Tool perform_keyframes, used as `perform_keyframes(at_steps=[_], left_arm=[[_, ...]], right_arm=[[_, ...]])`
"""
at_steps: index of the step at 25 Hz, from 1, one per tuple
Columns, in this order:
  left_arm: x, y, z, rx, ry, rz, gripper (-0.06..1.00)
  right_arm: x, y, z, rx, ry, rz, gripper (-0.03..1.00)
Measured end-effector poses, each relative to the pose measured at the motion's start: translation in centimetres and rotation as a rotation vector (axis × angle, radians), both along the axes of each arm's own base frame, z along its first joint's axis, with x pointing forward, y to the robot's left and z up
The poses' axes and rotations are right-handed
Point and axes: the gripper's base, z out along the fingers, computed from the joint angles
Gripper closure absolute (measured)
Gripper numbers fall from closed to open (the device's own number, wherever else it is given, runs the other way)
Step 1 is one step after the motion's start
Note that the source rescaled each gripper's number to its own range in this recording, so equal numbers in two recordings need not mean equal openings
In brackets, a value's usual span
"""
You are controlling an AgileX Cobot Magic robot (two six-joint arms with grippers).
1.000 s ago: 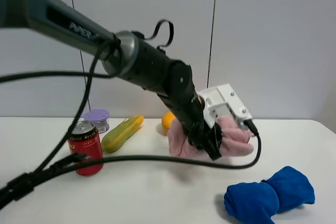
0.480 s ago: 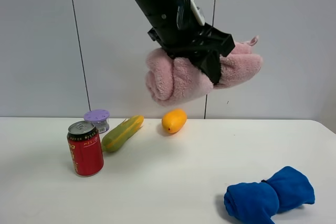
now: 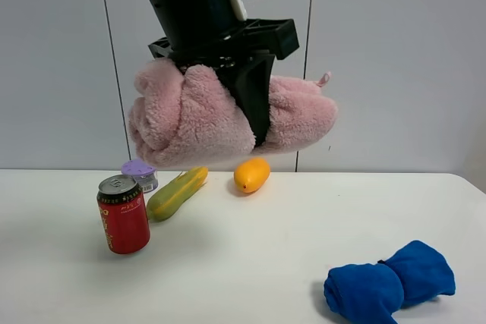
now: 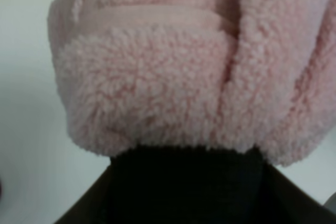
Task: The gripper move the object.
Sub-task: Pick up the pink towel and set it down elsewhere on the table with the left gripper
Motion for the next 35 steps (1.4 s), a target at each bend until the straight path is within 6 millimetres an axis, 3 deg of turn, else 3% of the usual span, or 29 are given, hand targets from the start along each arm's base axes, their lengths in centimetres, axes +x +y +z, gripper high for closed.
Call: perform_keyframes(at_steps=[4,9,18,27,35], left_arm=[[-0.2,2.8,1.0,-0.044,-0.084,0.143,0.94],[-0.1,7.8,1.9,-0.063,-0.136,0.315,0.94],[2.2,16.9,2.4,-0.075,-0.205,0.717,0.94],[5.4,22.2,0.1,-0.098,-0.318,0.848,0.94],[9.9,24.2,-5.5,-0.008,-0.257,0.824,0.94]], right_arm=[[0.0,0.0,0.0,0.0,0.0,0.0,-0.03],[0.0,0.0,0.0,0.0,0.0,0.0,-0.03],[0.0,0.0,0.0,0.0,0.0,0.0,-0.03],[0.0,0.0,0.0,0.0,0.0,0.0,-0.03],[0.0,0.0,0.0,0.0,0.0,0.0,-0.03]])
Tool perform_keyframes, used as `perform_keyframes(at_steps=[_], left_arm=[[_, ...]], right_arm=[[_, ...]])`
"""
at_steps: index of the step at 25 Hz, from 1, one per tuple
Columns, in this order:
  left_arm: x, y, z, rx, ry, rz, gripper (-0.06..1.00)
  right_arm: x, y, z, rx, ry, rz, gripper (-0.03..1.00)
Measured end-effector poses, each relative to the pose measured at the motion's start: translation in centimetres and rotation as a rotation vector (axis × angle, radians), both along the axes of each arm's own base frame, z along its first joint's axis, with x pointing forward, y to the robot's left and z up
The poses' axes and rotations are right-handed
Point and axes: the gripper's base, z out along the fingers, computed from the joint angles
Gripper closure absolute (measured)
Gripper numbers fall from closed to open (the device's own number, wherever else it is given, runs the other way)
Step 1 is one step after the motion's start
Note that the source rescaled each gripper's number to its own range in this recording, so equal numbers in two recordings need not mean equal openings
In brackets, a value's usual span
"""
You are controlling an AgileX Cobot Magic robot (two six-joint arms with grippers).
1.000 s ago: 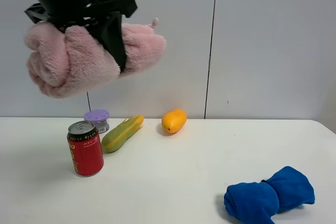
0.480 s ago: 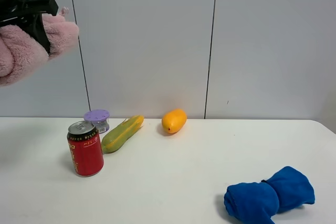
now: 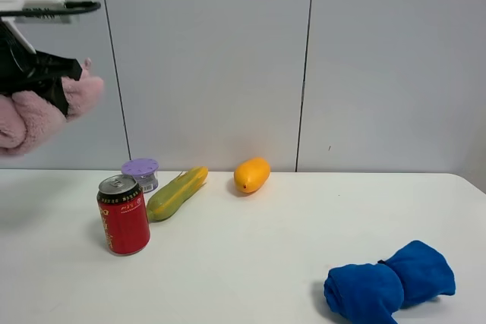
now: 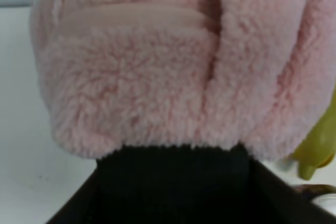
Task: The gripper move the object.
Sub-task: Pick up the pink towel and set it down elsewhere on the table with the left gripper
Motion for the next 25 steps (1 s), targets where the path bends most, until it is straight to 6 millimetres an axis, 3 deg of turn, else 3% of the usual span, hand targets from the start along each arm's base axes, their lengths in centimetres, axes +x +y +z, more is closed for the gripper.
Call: perform_keyframes(at_steps=[7,20,25], left_arm=[[3.5,2.6,-4.2,0.03,0.058,0.034,0.94],[6.0,2.5,-10.5,0.029,0.1,0.012,0.94],[6.9,2.2,-11.2,-0.028,0.108,0.043,0.94]], right_arm=[[0.0,0.0,0.0,0.0,0.0,0.0,-0.03],[0.0,0.0,0.0,0.0,0.0,0.0,-0.03],[0.0,0.0,0.0,0.0,0.0,0.0,-0.03]])
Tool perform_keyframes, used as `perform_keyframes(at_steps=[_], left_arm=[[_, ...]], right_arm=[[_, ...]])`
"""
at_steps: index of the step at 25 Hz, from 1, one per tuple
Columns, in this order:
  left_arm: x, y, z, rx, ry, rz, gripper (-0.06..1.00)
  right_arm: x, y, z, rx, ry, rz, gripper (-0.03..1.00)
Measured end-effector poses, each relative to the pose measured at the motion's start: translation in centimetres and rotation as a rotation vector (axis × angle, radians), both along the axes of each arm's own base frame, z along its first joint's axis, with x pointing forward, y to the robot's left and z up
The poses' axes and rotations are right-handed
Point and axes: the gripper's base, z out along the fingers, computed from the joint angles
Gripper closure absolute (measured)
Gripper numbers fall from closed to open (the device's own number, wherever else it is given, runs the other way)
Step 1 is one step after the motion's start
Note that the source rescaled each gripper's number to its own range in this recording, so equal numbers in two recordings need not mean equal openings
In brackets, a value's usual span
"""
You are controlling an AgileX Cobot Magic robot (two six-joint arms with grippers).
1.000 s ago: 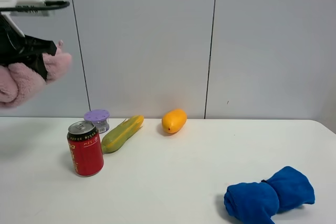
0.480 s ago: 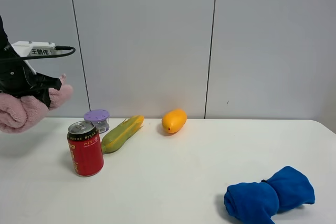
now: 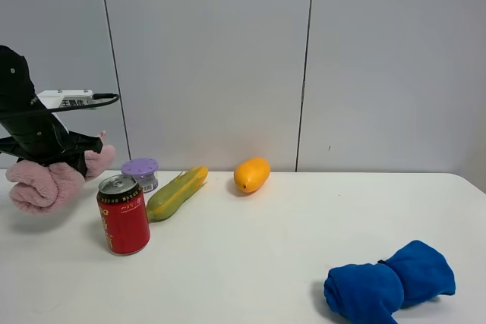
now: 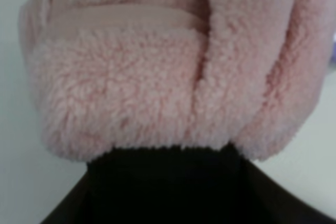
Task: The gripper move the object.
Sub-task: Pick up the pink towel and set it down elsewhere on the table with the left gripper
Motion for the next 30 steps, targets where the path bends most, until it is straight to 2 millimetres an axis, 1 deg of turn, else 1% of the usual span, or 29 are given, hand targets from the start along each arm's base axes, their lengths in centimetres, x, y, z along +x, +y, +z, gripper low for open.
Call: perform_keyframes(at_steps=[3,6,9,14,17,27,30], left_arm=[[0.5,-0.2,0.4,-0.028,-0.022,0.01,0.94],[0.5,-0.3,0.4,-0.054,-0.024,0.027,0.94],[0.6,-0.4,0.0,-0.073,-0.014,0.039,0.94],[0.7,-0.5,-1.6,-0.102,0.022,0.062,0.94],[0.7,-0.5,-2.1,-0.106,0.034,0.065,0.94],[0.8,-0.5,-2.7,-0.119,0.048,0.076,0.94],[0.8,-0.6,-3.2,-0.129,0.06,0.085,0.94]], right_arm=[[0.0,0.0,0.0,0.0,0.0,0.0,-0.03],[0.0,0.0,0.0,0.0,0.0,0.0,-0.03],[0.0,0.0,0.0,0.0,0.0,0.0,-0.03],[0.0,0.0,0.0,0.0,0.0,0.0,-0.03],[0.0,0.0,0.0,0.0,0.0,0.0,-0.03],[0.0,0.0,0.0,0.0,0.0,0.0,-0.03],[0.0,0.0,0.0,0.0,0.0,0.0,-0.03]])
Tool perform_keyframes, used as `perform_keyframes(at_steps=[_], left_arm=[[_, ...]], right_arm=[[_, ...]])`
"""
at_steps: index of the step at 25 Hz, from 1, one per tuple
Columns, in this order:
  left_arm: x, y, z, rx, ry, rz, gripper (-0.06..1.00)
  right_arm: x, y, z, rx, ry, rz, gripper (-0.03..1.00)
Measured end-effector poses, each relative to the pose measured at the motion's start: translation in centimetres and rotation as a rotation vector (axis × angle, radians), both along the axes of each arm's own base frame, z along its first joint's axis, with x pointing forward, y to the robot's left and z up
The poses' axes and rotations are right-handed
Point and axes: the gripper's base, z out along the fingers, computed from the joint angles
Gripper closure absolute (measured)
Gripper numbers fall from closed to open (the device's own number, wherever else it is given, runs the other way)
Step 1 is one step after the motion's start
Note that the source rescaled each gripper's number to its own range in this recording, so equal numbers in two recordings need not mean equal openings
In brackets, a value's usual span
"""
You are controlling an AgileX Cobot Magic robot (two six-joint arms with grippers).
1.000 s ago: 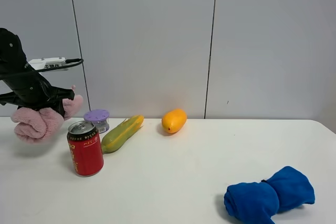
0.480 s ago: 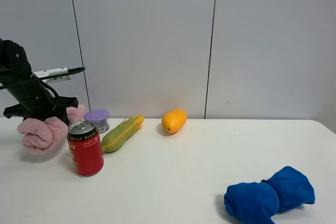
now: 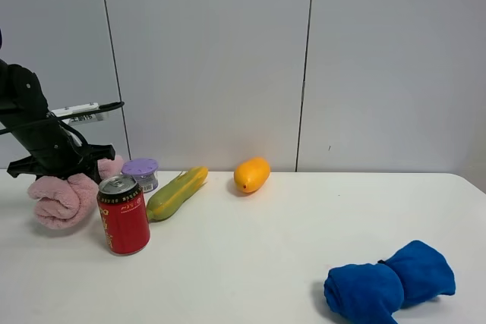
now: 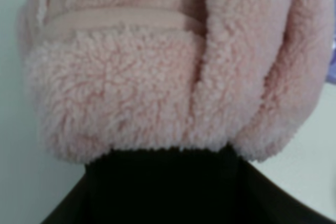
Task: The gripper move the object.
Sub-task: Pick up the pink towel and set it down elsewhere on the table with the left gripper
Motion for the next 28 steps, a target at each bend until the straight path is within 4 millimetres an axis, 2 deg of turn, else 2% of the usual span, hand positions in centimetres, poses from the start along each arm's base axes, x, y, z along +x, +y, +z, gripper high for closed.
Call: perform_keyframes(at_steps=[11,12,16,18,28], left_arm=[[-0.01,-0.04,-0.38,0.001,0.009,-0.01,0.94],[-0.01,-0.04,-0.38,0.003,0.009,-0.015,0.88],[0.16,-0.02,-0.28,0.004,-0.012,-0.011,0.35],[0.3,-0.02,-0.19,0.0,-0.03,-0.003,0.18],[0.73,-0.14,0.11,0.001,-0.086,0.004,-0.05]], right_arm=[[0.0,0.0,0.0,0.0,0.0,0.0,-0.03],[0.0,0.0,0.0,0.0,0.0,0.0,-0.03],[0.0,0.0,0.0,0.0,0.0,0.0,-0.03],[0.0,0.0,0.0,0.0,0.0,0.0,-0.03],[0.0,0.0,0.0,0.0,0.0,0.0,-0.03]])
